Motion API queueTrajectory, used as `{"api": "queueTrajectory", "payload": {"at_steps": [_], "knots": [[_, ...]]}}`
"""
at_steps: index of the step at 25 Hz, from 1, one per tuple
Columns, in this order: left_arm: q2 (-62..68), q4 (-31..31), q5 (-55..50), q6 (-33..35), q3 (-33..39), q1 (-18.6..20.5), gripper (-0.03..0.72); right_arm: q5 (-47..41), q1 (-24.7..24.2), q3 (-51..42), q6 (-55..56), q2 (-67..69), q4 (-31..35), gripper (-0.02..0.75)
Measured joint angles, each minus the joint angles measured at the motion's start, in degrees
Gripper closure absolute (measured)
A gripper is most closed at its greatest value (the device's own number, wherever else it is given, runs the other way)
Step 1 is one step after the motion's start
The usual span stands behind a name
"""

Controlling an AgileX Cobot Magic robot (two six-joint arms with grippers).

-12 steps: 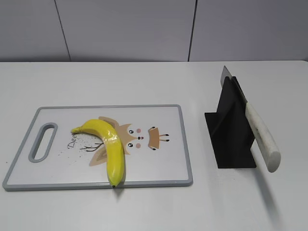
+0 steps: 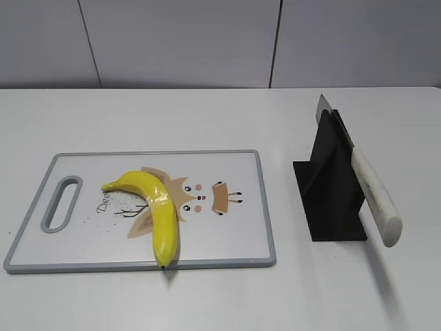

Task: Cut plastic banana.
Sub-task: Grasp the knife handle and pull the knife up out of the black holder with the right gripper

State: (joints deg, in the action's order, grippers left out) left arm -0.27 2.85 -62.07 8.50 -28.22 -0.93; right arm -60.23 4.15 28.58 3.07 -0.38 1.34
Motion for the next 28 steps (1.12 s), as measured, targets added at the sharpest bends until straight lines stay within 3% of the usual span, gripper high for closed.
{"api": "queueTrajectory", "payload": {"at_steps": [23, 28], "knots": [[0.00, 0.00, 0.00, 0.00, 0.00, 0.00, 0.196, 0.00, 0.00, 0.00, -0.06, 0.00, -0.52, 0.223], [0.00, 0.00, 0.00, 0.00, 0.00, 0.00, 0.198, 0.06, 0.00, 0.43, 0.00, 5.64, -0.12, 0.223]]}}
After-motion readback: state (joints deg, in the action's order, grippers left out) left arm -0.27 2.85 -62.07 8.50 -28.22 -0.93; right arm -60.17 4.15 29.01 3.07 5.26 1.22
